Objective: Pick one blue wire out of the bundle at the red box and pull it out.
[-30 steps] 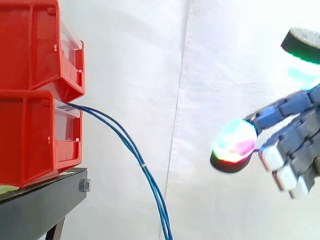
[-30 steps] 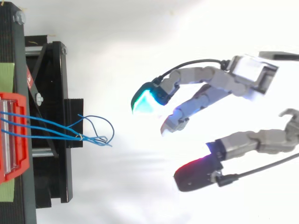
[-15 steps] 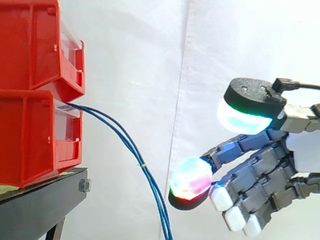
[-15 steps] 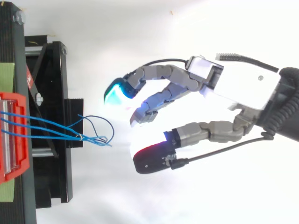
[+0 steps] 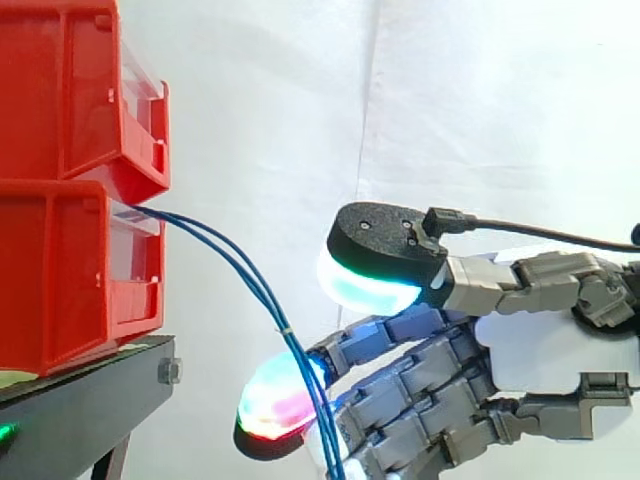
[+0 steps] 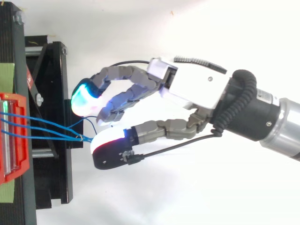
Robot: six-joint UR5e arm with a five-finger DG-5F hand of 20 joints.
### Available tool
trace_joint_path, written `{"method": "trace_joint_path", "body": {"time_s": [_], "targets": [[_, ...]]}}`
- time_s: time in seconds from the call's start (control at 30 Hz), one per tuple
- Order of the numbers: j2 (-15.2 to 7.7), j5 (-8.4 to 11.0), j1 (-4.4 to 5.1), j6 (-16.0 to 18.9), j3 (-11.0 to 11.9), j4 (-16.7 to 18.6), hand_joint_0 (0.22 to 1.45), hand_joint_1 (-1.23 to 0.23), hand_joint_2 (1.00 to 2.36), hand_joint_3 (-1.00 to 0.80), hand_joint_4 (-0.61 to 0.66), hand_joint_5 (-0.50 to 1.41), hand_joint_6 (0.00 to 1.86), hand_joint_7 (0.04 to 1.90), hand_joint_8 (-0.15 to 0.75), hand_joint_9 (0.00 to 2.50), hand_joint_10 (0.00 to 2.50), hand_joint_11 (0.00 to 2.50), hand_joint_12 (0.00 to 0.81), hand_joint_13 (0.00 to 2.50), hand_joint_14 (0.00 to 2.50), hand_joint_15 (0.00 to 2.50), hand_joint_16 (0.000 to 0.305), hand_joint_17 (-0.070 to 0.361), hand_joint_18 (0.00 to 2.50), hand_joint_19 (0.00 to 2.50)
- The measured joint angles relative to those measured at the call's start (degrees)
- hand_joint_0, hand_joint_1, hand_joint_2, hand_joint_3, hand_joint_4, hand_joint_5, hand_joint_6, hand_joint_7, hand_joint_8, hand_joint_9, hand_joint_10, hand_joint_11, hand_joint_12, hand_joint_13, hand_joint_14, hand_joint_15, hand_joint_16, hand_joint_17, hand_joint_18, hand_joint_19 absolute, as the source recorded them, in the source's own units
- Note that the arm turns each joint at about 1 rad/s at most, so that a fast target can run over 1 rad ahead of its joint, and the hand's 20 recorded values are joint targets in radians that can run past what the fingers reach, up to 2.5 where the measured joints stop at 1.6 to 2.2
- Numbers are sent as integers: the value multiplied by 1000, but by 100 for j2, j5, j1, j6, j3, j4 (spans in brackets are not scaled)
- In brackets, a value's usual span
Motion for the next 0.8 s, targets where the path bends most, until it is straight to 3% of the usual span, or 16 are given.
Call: {"method": "trace_joint_path", "body": {"time_s": [0.47, 0.8], "targets": [[-29, 5, 126, -86, 95, 46, 584, -745, 1007, -406, 333, -114, 500, 1196, 329, 846, 13, 497, 403, 893, 18, 530, 52, 117, 745, 580], [-28, 18, 137, -102, 143, 65, 597, -768, 1008, -402, 317, -118, 535, 1166, 323, 822, 10, 487, 408, 861, 16, 534, 53, 118, 735, 572]]}}
